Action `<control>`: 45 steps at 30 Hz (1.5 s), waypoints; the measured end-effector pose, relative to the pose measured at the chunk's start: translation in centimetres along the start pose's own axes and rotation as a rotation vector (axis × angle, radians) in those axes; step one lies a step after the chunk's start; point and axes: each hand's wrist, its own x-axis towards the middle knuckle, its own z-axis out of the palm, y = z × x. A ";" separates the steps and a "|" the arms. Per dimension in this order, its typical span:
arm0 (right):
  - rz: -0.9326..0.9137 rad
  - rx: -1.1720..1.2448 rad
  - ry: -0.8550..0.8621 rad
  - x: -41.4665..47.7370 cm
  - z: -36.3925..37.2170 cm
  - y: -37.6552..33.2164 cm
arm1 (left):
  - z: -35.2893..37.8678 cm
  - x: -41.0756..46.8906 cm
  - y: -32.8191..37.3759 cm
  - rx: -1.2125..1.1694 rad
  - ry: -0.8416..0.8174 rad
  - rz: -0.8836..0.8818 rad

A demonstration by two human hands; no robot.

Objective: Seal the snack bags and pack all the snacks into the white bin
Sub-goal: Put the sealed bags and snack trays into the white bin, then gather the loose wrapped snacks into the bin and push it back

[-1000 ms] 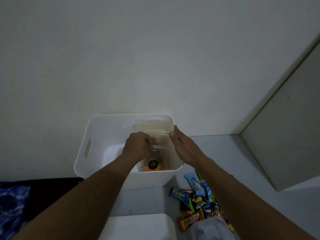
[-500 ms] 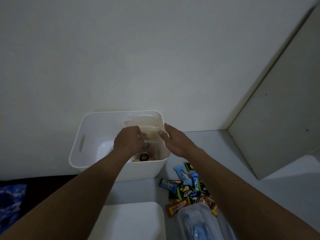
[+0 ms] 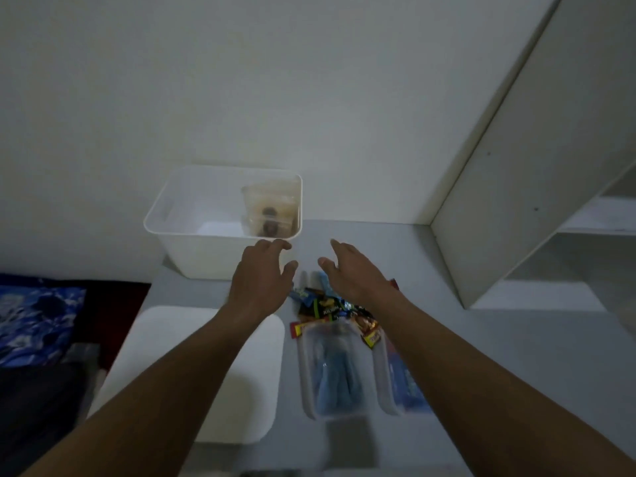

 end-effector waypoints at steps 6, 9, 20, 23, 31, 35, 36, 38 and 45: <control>0.021 0.001 -0.036 -6.1 4.0 4.4 | 4.6 -7.4 0.2 -0.010 -0.139 -0.066; 0.023 -0.022 -0.057 -7.7 5.8 5.9 | 6.1 -9.4 0.1 -0.007 -0.182 -0.092; 0.222 0.062 -0.048 -10.0 10.4 8.5 | 10.0 -12.6 -0.9 -0.063 -0.339 -0.286; 0.270 0.128 -0.043 -10.3 10.7 8.5 | 10.5 -12.7 -0.8 -0.126 -0.383 -0.388; 0.221 0.334 0.083 -11.1 7.3 6.9 | 8.1 -10.3 0.7 -0.256 -0.276 -0.439; 0.211 0.357 0.173 -11.8 3.8 7.3 | 7.5 -8.9 3.6 -0.368 -0.268 -0.438; 0.218 0.367 0.185 -12.2 3.0 7.8 | 7.7 -8.8 4.5 -0.392 -0.277 -0.434; 0.240 0.376 0.215 -12.8 1.8 9.1 | 8.3 -8.7 6.2 -0.441 -0.307 -0.428; 0.390 0.385 0.224 -15.0 0.6 14.7 | 13.2 -9.8 10.3 -0.556 -0.431 -0.463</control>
